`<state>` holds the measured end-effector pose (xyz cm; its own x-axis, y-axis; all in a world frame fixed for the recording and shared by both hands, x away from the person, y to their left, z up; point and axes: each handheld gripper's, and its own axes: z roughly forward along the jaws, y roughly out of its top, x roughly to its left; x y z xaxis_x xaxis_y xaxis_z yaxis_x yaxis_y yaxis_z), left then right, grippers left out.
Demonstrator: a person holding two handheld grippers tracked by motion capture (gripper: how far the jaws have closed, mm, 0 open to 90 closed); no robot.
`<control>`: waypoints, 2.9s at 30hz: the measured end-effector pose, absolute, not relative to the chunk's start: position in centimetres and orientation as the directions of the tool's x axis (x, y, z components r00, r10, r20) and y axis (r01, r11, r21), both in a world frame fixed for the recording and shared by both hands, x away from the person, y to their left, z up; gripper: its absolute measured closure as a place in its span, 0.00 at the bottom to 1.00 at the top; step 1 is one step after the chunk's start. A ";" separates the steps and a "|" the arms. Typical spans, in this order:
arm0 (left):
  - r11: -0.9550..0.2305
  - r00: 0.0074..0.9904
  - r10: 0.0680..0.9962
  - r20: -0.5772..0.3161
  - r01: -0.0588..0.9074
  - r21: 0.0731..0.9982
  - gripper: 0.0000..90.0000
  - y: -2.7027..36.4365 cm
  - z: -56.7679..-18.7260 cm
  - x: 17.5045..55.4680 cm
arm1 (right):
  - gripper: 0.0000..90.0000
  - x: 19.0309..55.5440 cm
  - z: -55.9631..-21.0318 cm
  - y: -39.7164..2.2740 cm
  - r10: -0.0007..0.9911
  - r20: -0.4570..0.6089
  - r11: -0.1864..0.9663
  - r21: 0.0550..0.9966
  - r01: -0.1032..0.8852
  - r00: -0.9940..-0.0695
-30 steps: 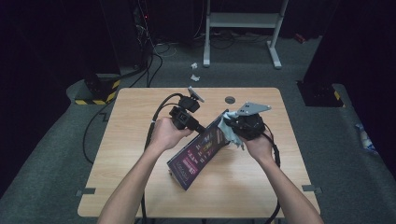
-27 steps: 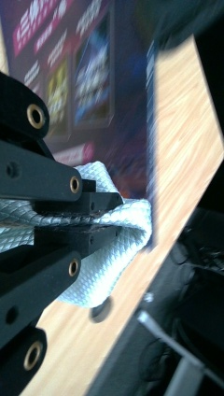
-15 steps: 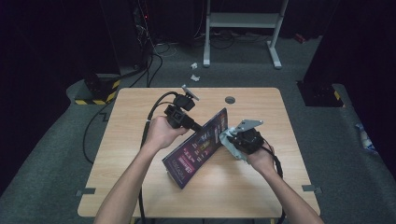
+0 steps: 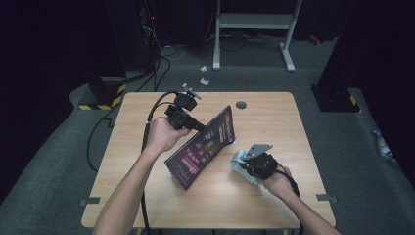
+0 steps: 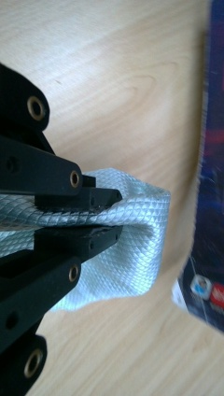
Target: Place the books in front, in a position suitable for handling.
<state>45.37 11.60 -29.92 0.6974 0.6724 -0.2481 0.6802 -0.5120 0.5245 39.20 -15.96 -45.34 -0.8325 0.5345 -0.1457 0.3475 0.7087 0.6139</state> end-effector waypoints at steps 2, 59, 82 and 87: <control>-0.509 0.696 0.675 -0.245 0.680 0.528 0.94 11.7 -29.8 45.4 | 0.86 38.8 -45.8 -15.7 0.515 -0.176 0.729 0.604 0.322 -0.839; -0.711 0.859 0.485 -0.161 0.495 0.499 0.94 9.5 -28.2 44.5 | 0.45 44.4 -33.7 -18.7 0.318 -0.194 0.807 0.569 0.158 -0.928; -0.764 0.900 0.403 -0.168 0.432 0.479 0.94 7.8 -29.1 44.6 | 0.54 47.2 -34.7 -15.7 0.169 -0.110 0.828 0.555 0.080 -0.980; -0.779 0.911 0.380 -0.161 0.409 0.475 0.94 7.7 -29.5 44.5 | 0.72 47.1 -35.2 -16.0 0.148 -0.099 0.840 0.538 0.072 -0.984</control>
<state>44.46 7.71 -29.47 0.9109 0.3802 -0.1606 0.4090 -0.7793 0.4749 47.07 -15.99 -35.20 -0.9840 0.1481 -0.0995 0.0721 0.8400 0.5377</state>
